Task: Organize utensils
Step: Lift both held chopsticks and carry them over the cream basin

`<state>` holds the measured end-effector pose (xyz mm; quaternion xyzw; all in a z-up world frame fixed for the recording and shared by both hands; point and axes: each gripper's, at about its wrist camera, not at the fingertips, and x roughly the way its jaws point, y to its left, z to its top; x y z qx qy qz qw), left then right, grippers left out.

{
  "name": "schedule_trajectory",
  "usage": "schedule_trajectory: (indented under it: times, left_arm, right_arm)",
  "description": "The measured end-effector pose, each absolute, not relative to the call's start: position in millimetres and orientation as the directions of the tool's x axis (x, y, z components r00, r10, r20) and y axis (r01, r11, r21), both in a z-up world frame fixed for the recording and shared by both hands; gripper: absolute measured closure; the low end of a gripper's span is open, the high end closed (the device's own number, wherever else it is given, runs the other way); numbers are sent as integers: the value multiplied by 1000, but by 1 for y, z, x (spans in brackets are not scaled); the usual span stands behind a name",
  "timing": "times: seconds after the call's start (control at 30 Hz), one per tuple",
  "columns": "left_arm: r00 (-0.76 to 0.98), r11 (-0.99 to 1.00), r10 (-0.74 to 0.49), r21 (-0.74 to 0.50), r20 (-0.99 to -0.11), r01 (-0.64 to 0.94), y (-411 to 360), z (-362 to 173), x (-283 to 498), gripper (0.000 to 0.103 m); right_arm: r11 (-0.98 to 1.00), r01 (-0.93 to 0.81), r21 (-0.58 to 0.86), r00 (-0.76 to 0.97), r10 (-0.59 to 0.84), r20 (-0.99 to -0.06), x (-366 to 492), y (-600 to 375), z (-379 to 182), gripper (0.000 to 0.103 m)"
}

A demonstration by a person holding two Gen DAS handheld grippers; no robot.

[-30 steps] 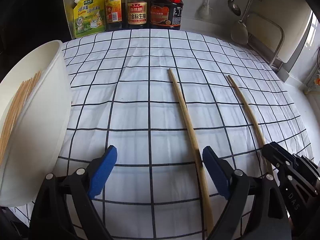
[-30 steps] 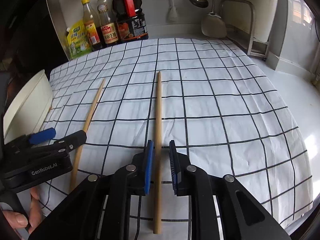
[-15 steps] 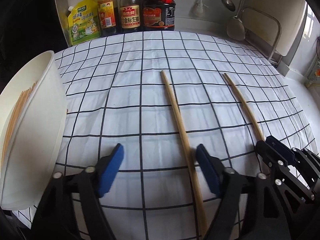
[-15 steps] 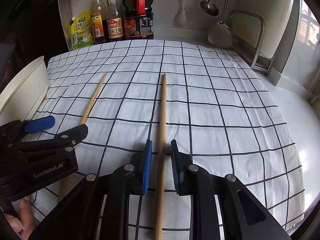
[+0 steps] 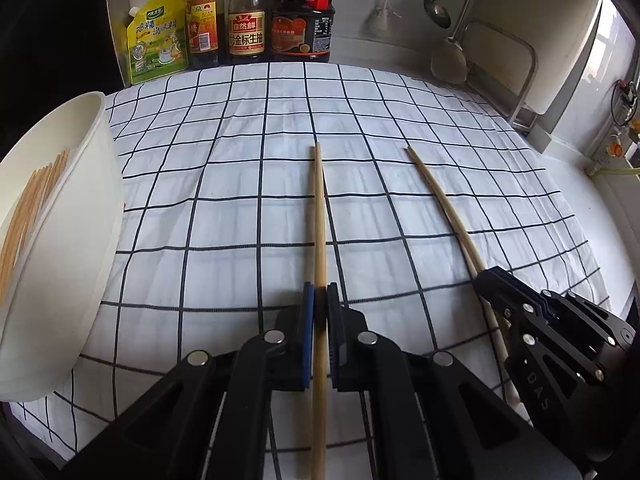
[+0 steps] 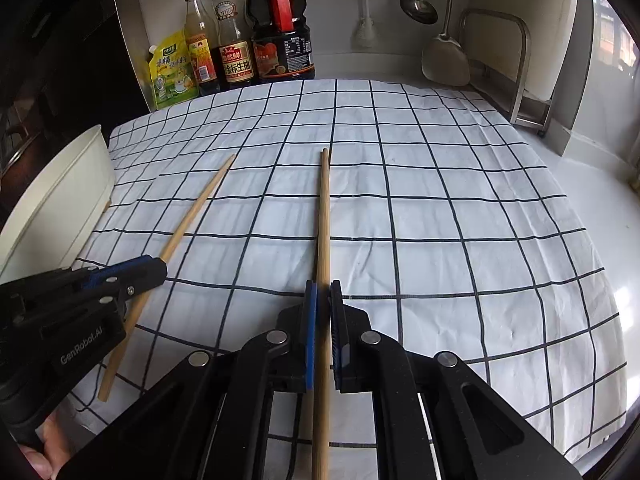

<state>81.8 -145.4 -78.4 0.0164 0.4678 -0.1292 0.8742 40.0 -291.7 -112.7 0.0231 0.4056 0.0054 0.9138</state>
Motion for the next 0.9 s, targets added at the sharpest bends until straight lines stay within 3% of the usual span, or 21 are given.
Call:
schedule_trajectory:
  times: [0.53,0.9]
  left_arm:
    - [616,946,-313,-176,-723,274,-98,-14,54,96]
    - [705,958,-286,-194,-649,211,-12,34,53,96]
  right_arm:
    - [990,12,142,745,86,-662,13,-264,-67,97]
    - [982,-132,135,771,187,-608,33,-175,-26,97]
